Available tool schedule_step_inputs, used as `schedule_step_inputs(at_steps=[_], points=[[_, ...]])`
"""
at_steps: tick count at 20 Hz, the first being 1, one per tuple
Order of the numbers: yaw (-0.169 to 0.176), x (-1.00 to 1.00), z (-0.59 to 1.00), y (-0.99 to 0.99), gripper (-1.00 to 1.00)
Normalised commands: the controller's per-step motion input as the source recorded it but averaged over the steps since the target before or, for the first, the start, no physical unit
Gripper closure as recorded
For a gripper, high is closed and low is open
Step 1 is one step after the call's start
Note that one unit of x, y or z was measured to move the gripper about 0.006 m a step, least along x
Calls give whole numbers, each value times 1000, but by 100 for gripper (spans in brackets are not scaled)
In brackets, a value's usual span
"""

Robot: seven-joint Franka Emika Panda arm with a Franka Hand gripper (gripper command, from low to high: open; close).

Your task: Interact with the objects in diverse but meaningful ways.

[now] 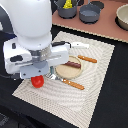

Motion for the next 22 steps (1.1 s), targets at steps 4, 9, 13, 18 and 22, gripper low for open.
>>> schedule_step_inputs(at_steps=[4, 9, 13, 18, 22], points=[[-23, -91, -264, -172, -100], [-21, -147, -333, -202, -100], [-19, -186, -322, -219, -100], [-21, -177, -301, -223, -100], [-22, -164, -268, -268, 100]])
